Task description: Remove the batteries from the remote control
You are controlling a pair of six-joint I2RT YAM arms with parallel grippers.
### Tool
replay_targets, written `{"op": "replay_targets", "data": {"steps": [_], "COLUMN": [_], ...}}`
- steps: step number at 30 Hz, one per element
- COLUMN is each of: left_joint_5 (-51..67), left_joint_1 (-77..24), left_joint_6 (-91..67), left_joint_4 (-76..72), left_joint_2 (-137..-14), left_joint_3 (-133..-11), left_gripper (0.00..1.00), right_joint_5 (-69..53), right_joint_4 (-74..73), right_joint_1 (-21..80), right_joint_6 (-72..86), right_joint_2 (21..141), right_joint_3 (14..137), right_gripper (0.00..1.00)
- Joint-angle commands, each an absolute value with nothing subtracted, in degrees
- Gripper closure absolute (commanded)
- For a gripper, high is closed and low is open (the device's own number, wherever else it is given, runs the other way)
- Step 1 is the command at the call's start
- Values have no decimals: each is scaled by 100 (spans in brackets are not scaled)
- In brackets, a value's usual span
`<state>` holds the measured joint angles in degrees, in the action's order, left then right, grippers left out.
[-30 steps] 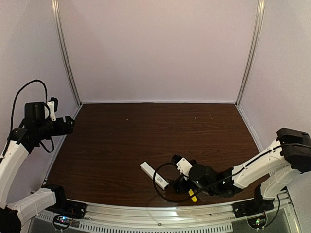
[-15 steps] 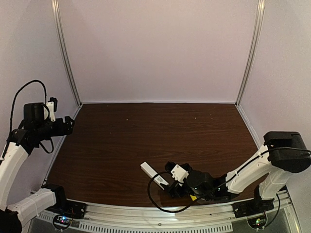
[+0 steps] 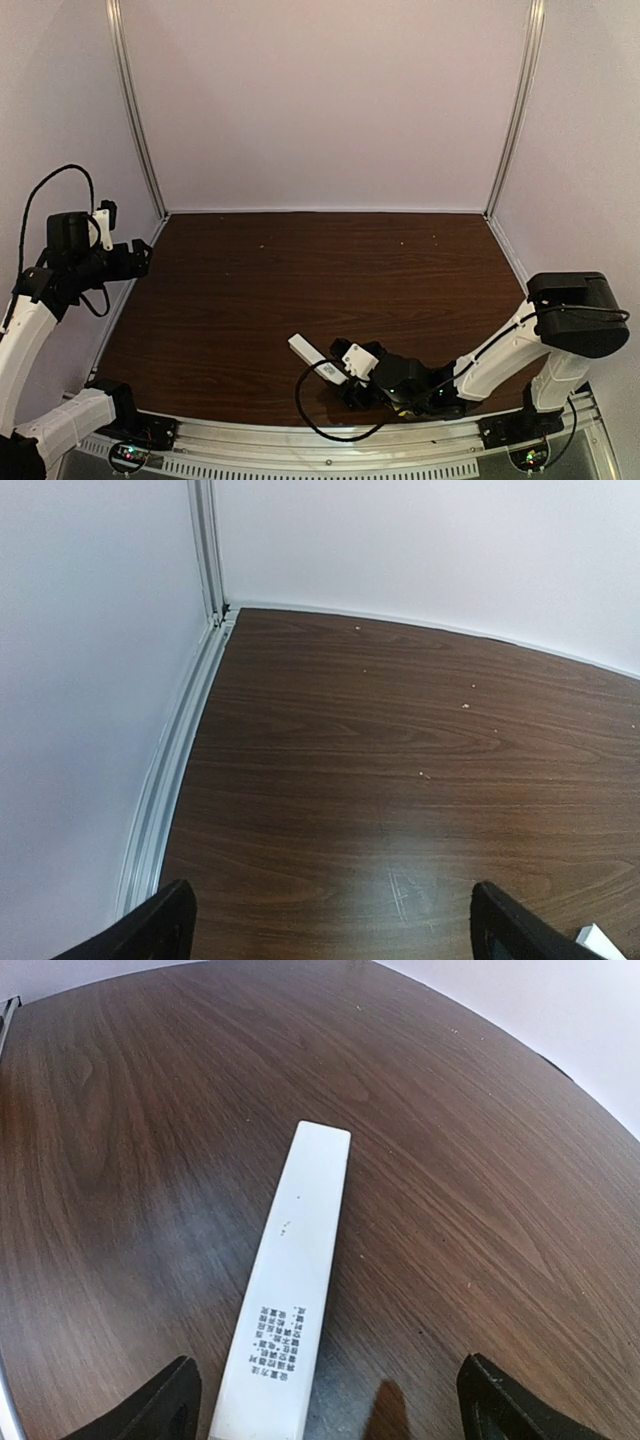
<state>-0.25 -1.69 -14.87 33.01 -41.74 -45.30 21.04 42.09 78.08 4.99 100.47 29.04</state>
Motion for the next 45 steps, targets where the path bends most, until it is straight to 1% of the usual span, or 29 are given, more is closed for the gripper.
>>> {"op": "replay_targets", "data": {"steps": [1,6,8,16,19,20,31,33,37,42,45], "left_joint_5": [0,0,0,0,-4,-4,0,215,248,300,318], "left_joint_1": [-132,-132,-132,-132,-132,-132,-132,-132,-132,-132,-132], "left_joint_6": [-1424,-1416,-1415,-1415,-1415,-1413,-1400,-1391,-1390,-1380,-1380], "left_joint_4": [3094,3102,3102,3103,3104,3104,3101,3093,3086,3081,3061], "left_joint_2": [-4106,-4100,-4093,-4057,-4034,-4022,-3998,-4001,-4008,-4023,-4034], "left_joint_3": [-4462,-4459,-4463,-4458,-4456,-4452,-4450,-4449,-4441,-4440,-4443], "left_gripper": [2,3,3,3,3,3,2,3,3,2,3], "right_joint_5": [1952,1848,1869,1883,1888,1894,1920,1801,1657,1610,1577], "right_joint_4": [4017,3992,3846,3105,3015,3007,3067,3034,2868,2827,2802], "right_joint_1": [7838,7836,7840,7838,7833,7837,7686,7624,7544,7491,7472], "right_joint_6": [412,369,388,473,497,505,708,720,763,801,800], "right_joint_2": [10164,10148,10221,10740,10783,10792,10592,10624,10732,10752,10759], "right_joint_3": [3032,3048,3161,3734,3803,3806,3536,3552,3660,3674,3693], "right_gripper": [11,12,15,28,40,42,48,51,63,68,74]}}
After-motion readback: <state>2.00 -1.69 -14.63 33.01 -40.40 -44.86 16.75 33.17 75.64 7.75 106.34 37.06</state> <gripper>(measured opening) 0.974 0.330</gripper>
